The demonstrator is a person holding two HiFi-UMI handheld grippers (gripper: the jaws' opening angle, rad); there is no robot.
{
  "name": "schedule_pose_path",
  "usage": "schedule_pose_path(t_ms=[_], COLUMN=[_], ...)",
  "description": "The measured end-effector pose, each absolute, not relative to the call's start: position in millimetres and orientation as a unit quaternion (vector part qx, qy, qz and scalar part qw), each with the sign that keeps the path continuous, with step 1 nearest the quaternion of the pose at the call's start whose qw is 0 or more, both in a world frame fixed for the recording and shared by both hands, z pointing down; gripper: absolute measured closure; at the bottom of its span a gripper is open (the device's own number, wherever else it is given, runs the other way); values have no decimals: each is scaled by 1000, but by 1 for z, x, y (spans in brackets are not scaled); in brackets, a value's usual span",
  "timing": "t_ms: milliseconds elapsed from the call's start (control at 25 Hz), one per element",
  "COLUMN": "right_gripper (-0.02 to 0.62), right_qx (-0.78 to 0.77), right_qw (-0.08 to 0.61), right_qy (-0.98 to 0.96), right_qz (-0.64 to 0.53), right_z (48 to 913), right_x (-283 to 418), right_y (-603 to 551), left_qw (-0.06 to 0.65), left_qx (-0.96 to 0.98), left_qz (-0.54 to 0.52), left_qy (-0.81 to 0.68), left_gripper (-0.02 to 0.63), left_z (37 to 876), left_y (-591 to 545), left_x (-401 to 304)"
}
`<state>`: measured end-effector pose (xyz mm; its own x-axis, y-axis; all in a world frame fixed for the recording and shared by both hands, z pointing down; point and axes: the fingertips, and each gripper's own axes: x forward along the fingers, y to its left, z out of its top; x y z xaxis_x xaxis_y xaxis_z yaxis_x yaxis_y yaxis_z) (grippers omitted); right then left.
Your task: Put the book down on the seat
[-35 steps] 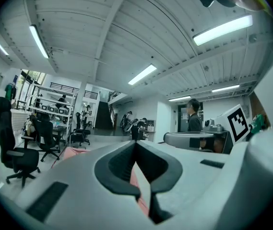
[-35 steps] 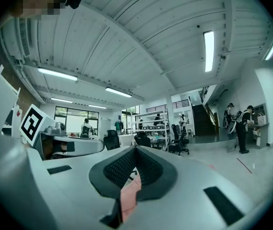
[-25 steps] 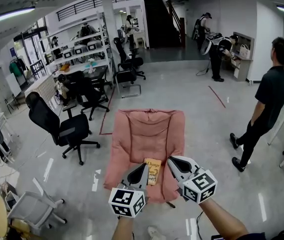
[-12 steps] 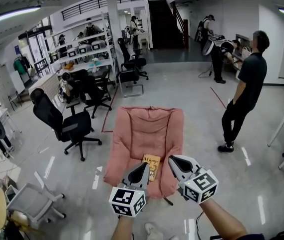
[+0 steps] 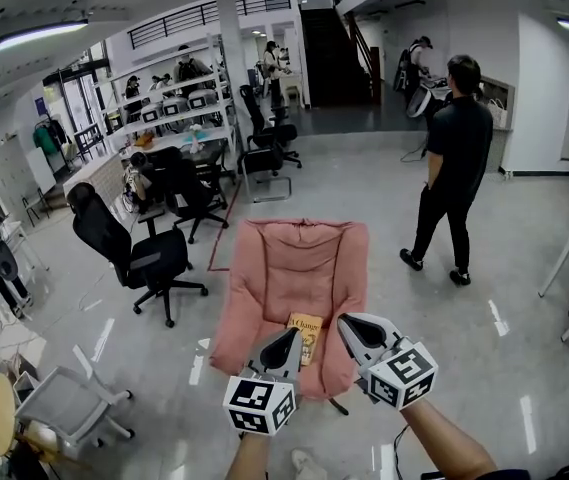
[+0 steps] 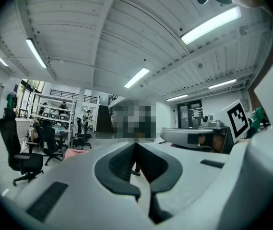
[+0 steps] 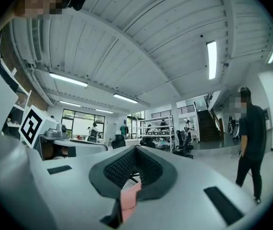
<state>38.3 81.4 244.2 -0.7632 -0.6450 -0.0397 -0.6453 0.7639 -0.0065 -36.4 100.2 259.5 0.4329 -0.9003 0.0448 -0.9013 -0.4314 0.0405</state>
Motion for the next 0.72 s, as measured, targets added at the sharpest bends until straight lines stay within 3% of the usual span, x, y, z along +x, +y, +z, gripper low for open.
schedule_pose_path(t_ms=[720], right_gripper=[580], right_qx=[-344], right_qw=[25], right_qy=[938], right_qz=[3], right_z=[242], right_x=[53], right_y=[99], left_qw=[25], left_qx=[848], left_qz=[3], left_qy=[-529], left_gripper=[601], left_z=[255], left_y=[118], left_x=[-20])
